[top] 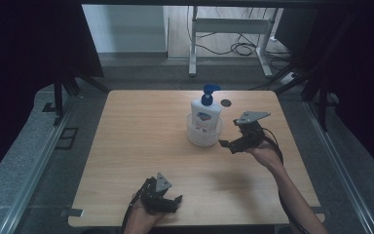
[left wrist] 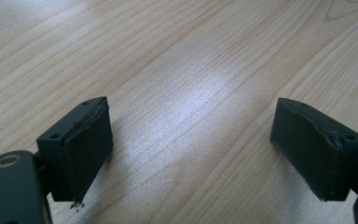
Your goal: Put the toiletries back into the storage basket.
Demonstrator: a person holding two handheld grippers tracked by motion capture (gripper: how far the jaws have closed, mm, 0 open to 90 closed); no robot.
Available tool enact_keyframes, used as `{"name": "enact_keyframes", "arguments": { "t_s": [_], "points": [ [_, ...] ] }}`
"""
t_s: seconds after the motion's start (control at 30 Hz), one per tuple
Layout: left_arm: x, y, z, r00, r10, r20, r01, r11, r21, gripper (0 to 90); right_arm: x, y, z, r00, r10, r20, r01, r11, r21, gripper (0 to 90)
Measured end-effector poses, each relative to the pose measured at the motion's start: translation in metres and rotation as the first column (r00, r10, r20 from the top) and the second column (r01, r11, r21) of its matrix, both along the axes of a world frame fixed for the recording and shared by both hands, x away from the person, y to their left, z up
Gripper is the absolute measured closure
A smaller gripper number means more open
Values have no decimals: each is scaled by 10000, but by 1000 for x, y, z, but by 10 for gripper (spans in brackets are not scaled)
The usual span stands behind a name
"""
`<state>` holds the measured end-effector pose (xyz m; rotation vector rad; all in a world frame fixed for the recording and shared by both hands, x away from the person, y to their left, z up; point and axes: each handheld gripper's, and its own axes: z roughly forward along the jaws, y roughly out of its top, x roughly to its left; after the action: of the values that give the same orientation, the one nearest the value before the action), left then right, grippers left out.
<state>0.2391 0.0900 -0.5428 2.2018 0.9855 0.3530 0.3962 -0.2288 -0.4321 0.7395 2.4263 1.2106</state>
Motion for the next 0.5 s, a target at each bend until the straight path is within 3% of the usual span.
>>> {"name": "enact_keyframes", "arguments": {
  "t_s": [0.5],
  "points": [
    [0,0,0,10000,3,1,-3,10000,-5,124,-19,-16,-17,9996,-252,-90,249,9992,-313,0]
  ]
}}
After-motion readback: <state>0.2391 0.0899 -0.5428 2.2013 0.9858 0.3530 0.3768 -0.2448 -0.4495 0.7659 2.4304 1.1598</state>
